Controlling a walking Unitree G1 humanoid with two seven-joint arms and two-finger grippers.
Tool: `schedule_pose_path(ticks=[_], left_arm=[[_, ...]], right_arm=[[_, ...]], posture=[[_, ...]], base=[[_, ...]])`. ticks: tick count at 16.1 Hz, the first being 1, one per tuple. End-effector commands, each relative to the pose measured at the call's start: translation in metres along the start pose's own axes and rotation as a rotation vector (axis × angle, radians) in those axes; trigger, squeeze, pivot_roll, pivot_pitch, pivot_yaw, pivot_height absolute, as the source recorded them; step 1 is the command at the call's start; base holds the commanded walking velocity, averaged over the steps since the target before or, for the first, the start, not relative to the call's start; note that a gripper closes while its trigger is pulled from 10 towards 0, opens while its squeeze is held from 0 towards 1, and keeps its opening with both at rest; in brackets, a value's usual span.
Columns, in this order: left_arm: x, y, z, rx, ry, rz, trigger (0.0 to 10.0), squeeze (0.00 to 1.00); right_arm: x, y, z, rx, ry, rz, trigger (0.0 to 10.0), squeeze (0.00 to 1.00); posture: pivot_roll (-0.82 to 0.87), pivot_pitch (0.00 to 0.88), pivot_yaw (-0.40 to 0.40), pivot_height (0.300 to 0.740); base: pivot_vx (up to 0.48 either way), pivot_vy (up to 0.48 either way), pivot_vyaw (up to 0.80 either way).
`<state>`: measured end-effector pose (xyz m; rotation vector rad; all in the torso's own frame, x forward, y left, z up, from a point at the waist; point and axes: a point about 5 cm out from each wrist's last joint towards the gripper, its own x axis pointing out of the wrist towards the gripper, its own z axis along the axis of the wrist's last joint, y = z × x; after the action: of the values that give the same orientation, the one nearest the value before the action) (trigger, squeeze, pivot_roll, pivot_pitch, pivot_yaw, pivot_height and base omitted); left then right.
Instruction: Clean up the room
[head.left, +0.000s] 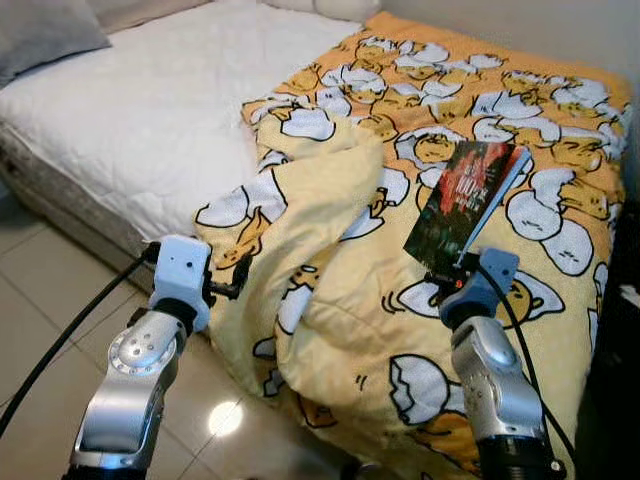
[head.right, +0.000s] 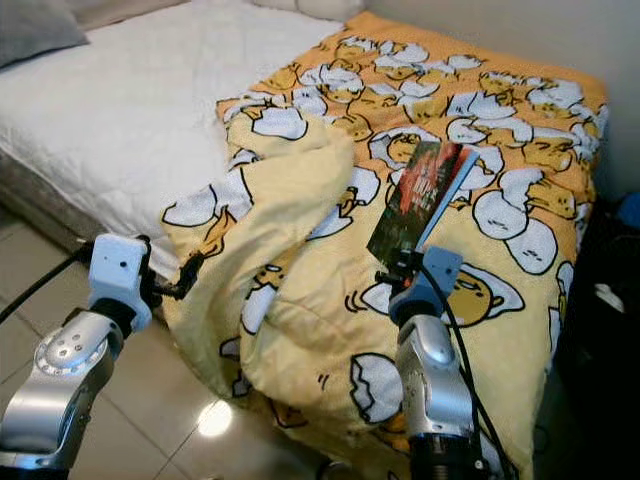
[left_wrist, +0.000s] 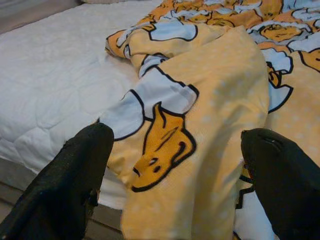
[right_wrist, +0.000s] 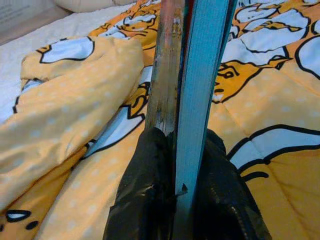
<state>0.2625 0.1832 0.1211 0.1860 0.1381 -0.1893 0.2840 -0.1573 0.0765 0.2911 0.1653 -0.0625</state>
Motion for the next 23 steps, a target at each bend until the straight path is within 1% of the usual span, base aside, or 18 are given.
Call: schedule_pose_path(ticks=[1, 3, 8, 14, 18, 22, 23], left_arm=[[-0.0012, 0.0065, 0.0049, 0.016, -0.011, 0.022, 10.0, 0.0], [-0.0015, 0.0067, 0.0025, 0.015, -0.003, 0.019, 10.0, 0.0], [-0.0001, 0.007, 0.0025, 0.023, 0.006, 0.012, 10.0, 0.0], [0.0003, 0.0074, 0.0029, 0.025, 0.012, 0.009, 10.0, 0.0], [0.0008, 0.009, 0.0031, 0.023, 0.014, 0.015, 10.0, 0.0], [0.0015, 0.0095, 0.0036, 0.021, 0.014, 0.021, 10.0, 0.0], [0.0016, 0.0103, 0.0037, 0.021, 0.014, 0.025, 10.0, 0.0]], right_arm=[[0.001, 0.0076, 0.008, 0.003, -0.034, 0.027, 10.0, 0.0], [0.0028, 0.0043, 0.01, -0.007, -0.036, 0.016, 10.0, 0.0], [0.0041, 0.007, 0.0105, -0.02, -0.033, 0.022, 10.0, 0.0], [0.0051, 0.0038, 0.011, -0.03, -0.032, 0.007, 10.0, 0.0], [0.0052, 0.0042, 0.0117, -0.033, -0.038, 0.007, 10.0, 0.0], [0.0058, 0.0035, 0.0117, -0.038, -0.037, -0.001, 10.0, 0.0], [0.0057, 0.0038, 0.0117, -0.036, -0.037, 0.0, 10.0, 0.0]], posture=[[0.04, 0.0, -0.013, 0.74], [0.04, 0.0, -0.012, 0.74], [0.03, 0.0, -0.008, 0.74], [0.04, 0.0, -0.01, 0.74], [0.04, 0.0, -0.011, 0.74], [0.05, 0.0, -0.015, 0.74], [0.05, 0.0, -0.015, 0.74]], base=[[0.0, 0.394, -0.8], [0.0, 0.394, -0.8], [0.0, 0.392, -0.8], [0.0, 0.391, -0.8], [0.0, 0.393, 0.0], [0.0, 0.431, -0.75], [0.0, 0.428, 0.0]])
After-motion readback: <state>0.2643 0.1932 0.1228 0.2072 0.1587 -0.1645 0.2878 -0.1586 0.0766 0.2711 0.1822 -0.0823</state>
